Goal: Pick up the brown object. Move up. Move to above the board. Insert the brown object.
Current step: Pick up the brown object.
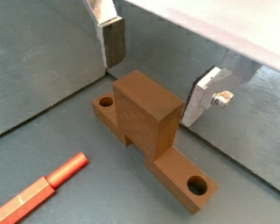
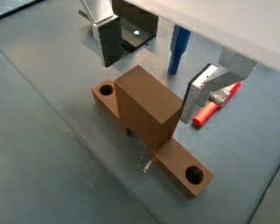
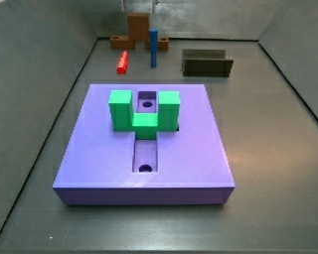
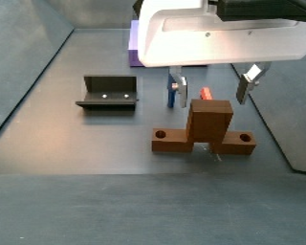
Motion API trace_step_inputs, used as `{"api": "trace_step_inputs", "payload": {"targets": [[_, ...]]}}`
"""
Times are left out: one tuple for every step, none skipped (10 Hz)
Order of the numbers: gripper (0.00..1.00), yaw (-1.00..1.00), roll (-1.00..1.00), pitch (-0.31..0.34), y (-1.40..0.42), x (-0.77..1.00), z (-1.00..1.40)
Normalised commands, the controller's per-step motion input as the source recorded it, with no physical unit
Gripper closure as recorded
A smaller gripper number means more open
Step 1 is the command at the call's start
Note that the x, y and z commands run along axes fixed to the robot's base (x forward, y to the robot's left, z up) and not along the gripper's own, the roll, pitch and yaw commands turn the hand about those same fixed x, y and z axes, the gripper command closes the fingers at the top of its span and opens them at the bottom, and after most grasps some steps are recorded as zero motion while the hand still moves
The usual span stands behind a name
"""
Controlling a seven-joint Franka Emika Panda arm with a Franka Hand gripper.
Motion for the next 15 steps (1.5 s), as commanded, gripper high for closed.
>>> {"api": "trace_step_inputs", "payload": {"targets": [[0.00,0.00,0.00,-0.066,0.00,-0.03,-0.20],[0.00,-0.08,0.00,-0.067,0.00,0.00,-0.24],[0.00,-0.19,0.00,-0.067,0.00,0.00,-0.24],[0.00,-0.19,0.00,-0.063,0.00,0.00,-0.24],[0.00,-0.13,0.00,-0.039,0.00,0.00,-0.19],[0.00,-0.01,0.00,-0.019,0.00,0.00,-0.10],[0.00,0.00,0.00,0.000,0.00,0.00,-0.04],[0.00,0.00,0.00,0.000,0.00,0.00,-0.02],[0.00,0.00,0.01,0.000,0.00,0.00,-0.15],[0.00,0.00,0.01,-0.034,0.00,0.00,-0.23],[0.00,0.00,0.01,-0.043,0.00,0.00,-0.27],[0.00,0.00,0.03,-0.044,0.00,0.00,-0.30],[0.00,0.00,0.04,-0.039,0.00,0.00,-0.32],[0.00,0.00,0.03,-0.044,0.00,0.00,-0.28],[0.00,0.00,0.00,-0.056,0.00,0.00,-0.30]]}}
